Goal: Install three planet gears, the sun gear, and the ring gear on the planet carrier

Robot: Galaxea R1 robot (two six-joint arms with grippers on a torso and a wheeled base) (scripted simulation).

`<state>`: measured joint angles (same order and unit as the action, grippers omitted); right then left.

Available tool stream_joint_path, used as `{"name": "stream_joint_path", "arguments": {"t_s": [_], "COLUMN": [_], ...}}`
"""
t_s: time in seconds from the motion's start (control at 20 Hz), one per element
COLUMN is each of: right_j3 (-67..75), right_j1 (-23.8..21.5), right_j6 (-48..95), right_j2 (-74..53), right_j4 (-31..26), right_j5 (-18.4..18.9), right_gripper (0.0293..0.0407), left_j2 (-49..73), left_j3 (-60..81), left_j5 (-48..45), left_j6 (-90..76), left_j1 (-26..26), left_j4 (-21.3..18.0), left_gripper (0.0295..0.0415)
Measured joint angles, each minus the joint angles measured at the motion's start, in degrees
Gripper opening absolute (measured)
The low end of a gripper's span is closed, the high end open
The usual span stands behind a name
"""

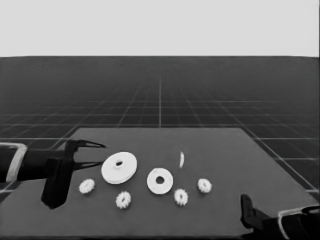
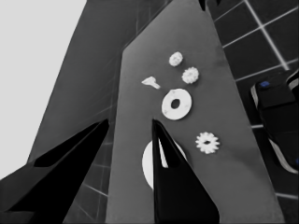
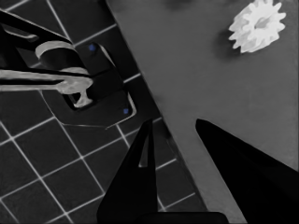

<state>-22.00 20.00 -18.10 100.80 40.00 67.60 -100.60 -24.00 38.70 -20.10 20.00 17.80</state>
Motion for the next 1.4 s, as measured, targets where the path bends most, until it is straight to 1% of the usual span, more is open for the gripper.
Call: {"name": "stream_joint_path", "arguments": {"t_s": [0.05,0.1,0.15,0.2,0.25,0.3,0.35,0.4,0.45,0.5,0.6,0.7,0.75,0.8,0.85,0.95,1.2,1.3,1.4], "right_j3": [3.0,1.7,0.9,0.4,0.2,0.0,0.0,-0.1,-0.1,-0.1,-0.2,-0.2,-0.2,-0.2,-0.2,-0.2,-0.2,-0.2,-0.2], "right_j1": [3.1,1.9,1.3,0.9,0.6,0.5,0.4,0.4,0.4,0.3,0.3,0.3,0.3,0.3,0.3,0.3,0.3,0.3,0.3], "right_j6": [0.2,0.1,0.1,0.0,0.0,0.0,0.0,0.0,0.0,0.0,0.0,0.0,0.0,0.0,0.0,0.0,0.0,0.0,0.0], "right_j2": [0.8,0.5,0.3,0.1,0.1,0.1,0.0,0.0,0.0,0.0,0.0,0.0,0.0,0.0,0.0,0.0,0.0,0.0,0.0], "right_j4": [-4.3,-2.6,-1.5,-0.9,-0.5,-0.3,-0.2,-0.1,-0.1,-0.1,0.0,0.0,0.0,0.0,0.0,0.0,0.0,0.0,0.0], "right_j5": [-1.3,-0.8,-0.4,-0.3,-0.1,-0.1,0.0,0.0,0.0,0.0,0.0,0.0,0.0,0.0,0.0,0.0,0.0,0.0,0.0], "right_gripper": [0.0293,0.0308,0.0337,0.0368,0.038,0.0383,0.0384,0.0384,0.0385,0.0385,0.0385,0.0385,0.0385,0.0385,0.0385,0.0385,0.0385,0.0385,0.0385], "left_j2": [0.2,0.1,0.1,0.1,1.7,-5.1,-11.4,-15.1,-17.4,-18.9,-20.5,-21.1,-22.3,-23.5,-24.3,-25.2,-25.6,-25.6,-25.6], "left_j3": [4.1,2.5,1.4,0.9,-4.1,-12.7,-22.9,-31.2,-37.1,-41.1,-45.3,-47.0,-49.5,-51.6,-53.2,-54.9,-55.8,-55.8,-55.8], "left_j5": [2.8,1.7,1.0,0.6,19.0,36.2,42.0,43.1,43.5,43.7,44.0,44.1,40.7,38.5,37.3,36.0,35.4,35.4,35.4], "left_j6": [0.1,0.1,0.1,0.0,27.8,52.6,63.3,67.8,69.5,70.1,70.4,70.3,69.9,69.4,69.1,68.7,68.4,68.4,68.4], "left_j1": [-4.0,-2.6,-1.6,-1.1,-13.1,-17.6,-18.7,-19.3,-19.7,-20.0,-20.2,-20.3,-25.3,-28.6,-30.4,-31.9,-32.6,-32.6,-32.6], "left_j4": [-4.2,-2.5,-1.5,-0.9,20.8,18.2,8.3,1.2,-3.1,-5.8,-8.3,-9.2,-5.4,-3.3,-2.2,-1.3,-0.9,-0.9,-0.9], "left_gripper": [0.0295,0.0297,0.0314,0.0347,0.0387,0.0404,0.0398,0.0392,0.0388,0.0386,0.0385,0.0385,0.0385,0.0385,0.0385,0.0385,0.0385,0.0314,0.0312]}}
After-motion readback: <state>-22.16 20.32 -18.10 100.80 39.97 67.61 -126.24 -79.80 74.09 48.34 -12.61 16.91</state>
